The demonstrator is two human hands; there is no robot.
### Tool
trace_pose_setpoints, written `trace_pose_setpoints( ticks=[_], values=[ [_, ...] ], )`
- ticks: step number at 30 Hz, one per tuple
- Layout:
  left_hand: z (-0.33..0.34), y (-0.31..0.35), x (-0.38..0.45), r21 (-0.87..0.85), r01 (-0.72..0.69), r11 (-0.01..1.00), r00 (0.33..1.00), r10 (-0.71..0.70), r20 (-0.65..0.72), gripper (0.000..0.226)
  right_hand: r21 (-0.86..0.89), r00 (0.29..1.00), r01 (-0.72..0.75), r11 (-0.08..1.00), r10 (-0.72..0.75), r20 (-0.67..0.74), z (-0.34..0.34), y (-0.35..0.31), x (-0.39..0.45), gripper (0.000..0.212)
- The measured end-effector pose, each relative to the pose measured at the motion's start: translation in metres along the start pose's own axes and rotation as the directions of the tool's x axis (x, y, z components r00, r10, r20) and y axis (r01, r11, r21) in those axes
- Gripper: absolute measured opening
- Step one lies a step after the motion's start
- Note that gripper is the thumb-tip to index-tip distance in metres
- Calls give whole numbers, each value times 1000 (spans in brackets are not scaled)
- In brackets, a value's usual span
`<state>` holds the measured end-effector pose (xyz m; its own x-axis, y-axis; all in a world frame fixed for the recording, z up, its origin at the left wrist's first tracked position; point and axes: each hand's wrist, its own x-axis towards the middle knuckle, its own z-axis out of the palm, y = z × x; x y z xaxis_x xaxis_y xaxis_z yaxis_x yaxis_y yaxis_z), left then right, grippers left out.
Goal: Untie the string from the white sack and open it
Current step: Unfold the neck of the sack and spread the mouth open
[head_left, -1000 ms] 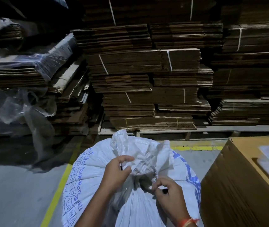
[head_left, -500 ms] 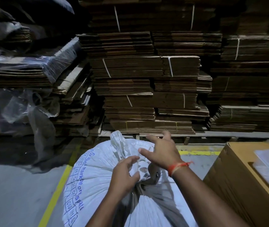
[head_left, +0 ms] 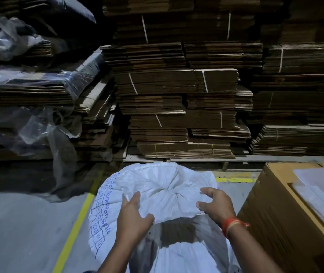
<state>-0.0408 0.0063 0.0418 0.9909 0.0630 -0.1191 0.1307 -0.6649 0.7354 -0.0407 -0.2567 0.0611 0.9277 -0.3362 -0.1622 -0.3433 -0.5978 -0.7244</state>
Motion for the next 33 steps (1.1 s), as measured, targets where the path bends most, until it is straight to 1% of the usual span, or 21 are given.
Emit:
trace_pose_setpoints(
  ticks=[5, 8, 10, 12, 13, 16, 18, 19, 20, 22, 23, 24, 25, 26, 28, 29, 30, 31, 32, 33],
  values=[
    [-7, -5, -45, 126, 60, 990, 998, -58, -19, 85, -12, 1000, 6, 1000, -6, -5, 0, 24, -45, 62],
    [-8, -12, -68, 235, 119, 965, 992, -123, 4, 74, -49, 999, -34, 998, 35, 12, -2, 36, -69, 67],
    [-7, -16, -83, 287, 151, 946, 986, -164, 24, 61, -111, 995, -69, 991, 76, 64, -1, 42, -83, 69],
    [-7, -21, -92, 321, 178, 930, 979, -199, 34, 45, -181, 985, -92, 979, 117, 129, 5, 47, -95, 68],
    [-7, -23, -93, 341, 188, 921, 976, -214, 37, 41, -208, 980, -104, 973, 135, 145, 9, 49, -100, 67],
    [-3, -29, -88, 405, 185, 895, 975, -219, 40, 43, -257, 980, -94, 962, 135, 147, 21, 52, -103, 58],
    [-1, -26, -81, 439, 162, 883, 984, -178, -5, 44, -312, 978, -58, 948, 116, 171, 24, 49, -101, 44],
    [-2, -22, -76, 448, 137, 883, 990, -130, -47, 42, -362, 972, -27, 932, 109, 209, 25, 48, -98, 36],
    [-3, -17, -70, 456, 100, 884, 994, -67, -88, 39, -413, 960, 0, 911, 116, 256, 26, 47, -93, 34],
    [-7, -9, -53, 460, 0, 888, 984, 82, -159, 37, -509, 938, 29, 860, 153, 312, 26, 44, -82, 43],
    [-9, -4, -43, 451, -61, 890, 967, 164, -193, 37, -551, 940, 43, 833, 153, 304, 24, 41, -77, 48],
    [-11, 0, -30, 432, -127, 893, 944, 242, -224, 37, -586, 954, 65, 808, 122, 273, 21, 36, -72, 52],
    [-12, 3, -16, 402, -189, 896, 922, 303, -240, 36, -609, 975, 86, 788, 60, 216, 16, 30, -66, 53],
    [-13, 7, -1, 360, -238, 902, 911, 336, -239, 34, -613, 989, 114, 782, -33, 142, 11, 22, -60, 50],
    [-12, 16, 29, 251, -272, 929, 923, 326, -205, 32, -525, 975, 198, 828, -223, 14, 3, 6, -39, 36],
    [-10, 19, 44, 219, -252, 943, 939, 293, -179, 35, -446, 957, 253, 859, -290, -14, 2, 0, -26, 31],
    [-6, 20, 57, 233, -198, 952, 963, 234, -136, 40, -366, 942, 306, 879, -335, -16, 5, -2, -10, 30],
    [-1, 19, 69, 294, -129, 947, 985, 156, -69, 48, -303, 932, 347, 887, -361, 10, 10, -2, 7, 32],
    [5, 15, 79, 375, -79, 924, 997, 75, 24, 58, -281, 930, 366, 887, -361, 71, 18, 1, 23, 35],
    [12, 10, 86, 433, -63, 899, 991, 6, 132, 66, -300, 928, 372, 879, -343, 146, 27, 8, 39, 39]
  ],
)
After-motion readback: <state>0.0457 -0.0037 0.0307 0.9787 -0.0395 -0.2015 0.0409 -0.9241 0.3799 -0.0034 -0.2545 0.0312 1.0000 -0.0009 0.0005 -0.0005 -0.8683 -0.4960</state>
